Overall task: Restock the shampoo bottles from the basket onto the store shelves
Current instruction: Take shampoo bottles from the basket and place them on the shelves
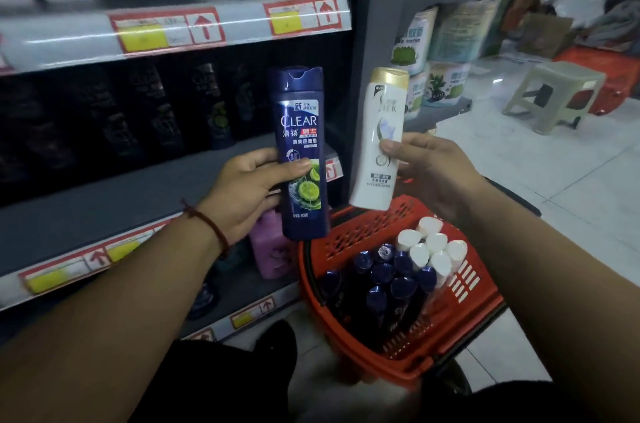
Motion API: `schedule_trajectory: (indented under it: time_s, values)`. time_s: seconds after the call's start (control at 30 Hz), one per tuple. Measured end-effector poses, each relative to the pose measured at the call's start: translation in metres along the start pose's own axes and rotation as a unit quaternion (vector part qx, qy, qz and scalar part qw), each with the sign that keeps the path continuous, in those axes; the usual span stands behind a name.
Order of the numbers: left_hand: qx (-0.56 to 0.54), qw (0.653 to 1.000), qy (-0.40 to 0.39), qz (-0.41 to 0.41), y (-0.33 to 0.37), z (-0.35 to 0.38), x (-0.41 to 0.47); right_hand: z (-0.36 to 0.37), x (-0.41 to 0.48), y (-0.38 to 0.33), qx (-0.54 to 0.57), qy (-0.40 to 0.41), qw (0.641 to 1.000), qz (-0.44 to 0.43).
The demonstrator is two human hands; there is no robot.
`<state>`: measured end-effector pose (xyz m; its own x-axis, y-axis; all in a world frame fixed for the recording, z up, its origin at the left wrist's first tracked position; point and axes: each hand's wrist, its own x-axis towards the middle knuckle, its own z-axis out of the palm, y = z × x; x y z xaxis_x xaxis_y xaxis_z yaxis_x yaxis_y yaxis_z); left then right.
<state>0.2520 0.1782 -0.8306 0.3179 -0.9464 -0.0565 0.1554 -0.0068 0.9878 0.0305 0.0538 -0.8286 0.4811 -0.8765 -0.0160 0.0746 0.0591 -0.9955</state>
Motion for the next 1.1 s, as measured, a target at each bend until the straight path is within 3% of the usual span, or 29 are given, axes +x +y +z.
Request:
schedule_trajectory:
  time_s: [0.23, 0.5, 0.73, 1.1]
  values:
    - [0.026, 0.996, -0.002, 0.087, 0.1, -0.015, -0.048, 0.038, -0.011, -0.102, -0.01, -0.042, 0.995, -0.088]
    - [0.002, 0.986, 0.059, 0.155, 0.194, -0.031, -0.061, 0.079, 0.014, -0.183, 0.016, -0.073, 0.986, -0.148]
    - [0.004, 0.978, 0.103, 0.182, 0.219, -0.044, -0.027, 0.097, 0.084, -0.202, 0.023, -0.082, 0.984, -0.158]
    - [-0.032, 0.974, 0.103, 0.2, 0.229, -0.058, 0.033, 0.119, 0.182, -0.215, 0.041, -0.128, 0.978, -0.161]
